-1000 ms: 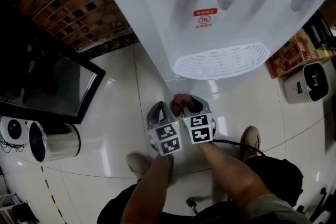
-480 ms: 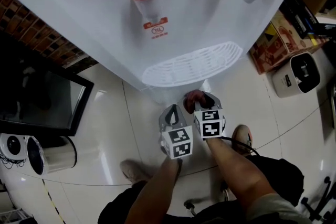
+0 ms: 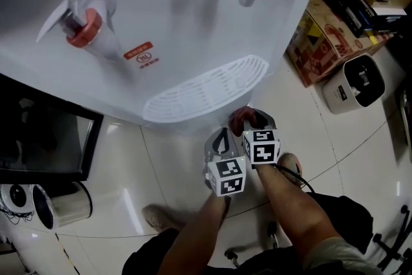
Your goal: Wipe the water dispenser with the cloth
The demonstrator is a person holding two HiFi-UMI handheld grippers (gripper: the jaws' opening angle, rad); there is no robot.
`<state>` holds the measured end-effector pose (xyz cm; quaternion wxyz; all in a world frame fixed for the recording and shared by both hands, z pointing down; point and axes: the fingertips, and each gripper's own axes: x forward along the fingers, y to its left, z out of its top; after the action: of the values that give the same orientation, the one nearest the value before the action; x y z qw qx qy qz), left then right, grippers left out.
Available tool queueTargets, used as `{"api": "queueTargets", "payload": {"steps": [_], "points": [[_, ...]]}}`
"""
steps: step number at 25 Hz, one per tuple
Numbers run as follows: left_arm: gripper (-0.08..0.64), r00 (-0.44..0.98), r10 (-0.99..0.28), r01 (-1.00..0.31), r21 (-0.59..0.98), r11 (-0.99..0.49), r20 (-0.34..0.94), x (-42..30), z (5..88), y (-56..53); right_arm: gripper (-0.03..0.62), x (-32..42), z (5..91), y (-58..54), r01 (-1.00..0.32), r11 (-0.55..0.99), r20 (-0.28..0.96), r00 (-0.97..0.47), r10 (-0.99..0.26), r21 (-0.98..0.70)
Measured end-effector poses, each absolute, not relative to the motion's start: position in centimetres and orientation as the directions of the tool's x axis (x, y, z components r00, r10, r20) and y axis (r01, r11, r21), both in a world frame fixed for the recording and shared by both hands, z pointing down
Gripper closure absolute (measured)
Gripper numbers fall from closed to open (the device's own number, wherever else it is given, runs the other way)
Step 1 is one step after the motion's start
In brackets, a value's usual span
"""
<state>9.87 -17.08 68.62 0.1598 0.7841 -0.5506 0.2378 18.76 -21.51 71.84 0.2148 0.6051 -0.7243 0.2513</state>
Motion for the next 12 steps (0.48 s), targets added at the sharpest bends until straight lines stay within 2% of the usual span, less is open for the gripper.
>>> {"api": "queueTargets", "payload": {"steps": [12], "points": [[0.560, 0.332, -0.767, -0.921, 0.012, -0.389, 0.550, 13.1, 69.1, -17.6, 0.506, 22.9, 72.9, -22.6, -0.996, 0.028, 0.651, -0.075, -0.755, -0.082]]}}
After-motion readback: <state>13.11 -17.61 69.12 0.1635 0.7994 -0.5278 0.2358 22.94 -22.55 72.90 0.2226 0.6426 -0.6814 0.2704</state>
